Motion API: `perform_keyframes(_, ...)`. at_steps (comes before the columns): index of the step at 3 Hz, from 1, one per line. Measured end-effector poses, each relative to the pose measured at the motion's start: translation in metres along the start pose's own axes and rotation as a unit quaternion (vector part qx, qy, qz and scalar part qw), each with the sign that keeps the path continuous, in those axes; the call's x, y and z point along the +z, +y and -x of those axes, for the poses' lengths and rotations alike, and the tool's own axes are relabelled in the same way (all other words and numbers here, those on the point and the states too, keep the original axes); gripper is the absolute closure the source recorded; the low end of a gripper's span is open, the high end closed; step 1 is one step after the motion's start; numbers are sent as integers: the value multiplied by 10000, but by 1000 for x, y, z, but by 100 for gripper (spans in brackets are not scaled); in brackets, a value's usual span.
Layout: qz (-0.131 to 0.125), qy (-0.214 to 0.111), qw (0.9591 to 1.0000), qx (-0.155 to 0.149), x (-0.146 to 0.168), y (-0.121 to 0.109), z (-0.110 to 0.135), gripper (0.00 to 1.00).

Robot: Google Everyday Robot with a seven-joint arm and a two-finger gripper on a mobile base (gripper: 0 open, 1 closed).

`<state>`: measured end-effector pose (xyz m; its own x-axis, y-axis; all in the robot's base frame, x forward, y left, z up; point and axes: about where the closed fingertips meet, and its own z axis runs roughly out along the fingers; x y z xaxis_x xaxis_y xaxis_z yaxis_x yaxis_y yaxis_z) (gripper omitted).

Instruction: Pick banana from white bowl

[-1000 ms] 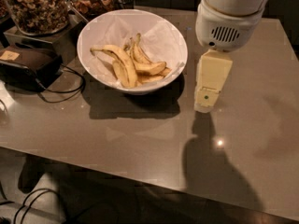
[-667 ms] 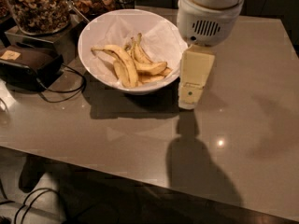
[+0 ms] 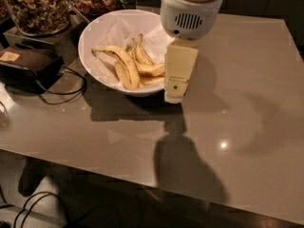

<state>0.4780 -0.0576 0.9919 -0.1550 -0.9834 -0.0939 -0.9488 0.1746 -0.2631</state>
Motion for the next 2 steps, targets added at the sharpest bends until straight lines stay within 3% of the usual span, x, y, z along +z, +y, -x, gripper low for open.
perform_keyframes(1,-74,-258,9996,-118,-1,-6,14,0)
perform_keyframes(2,23,-430,9991,-25,0,-19,34,0)
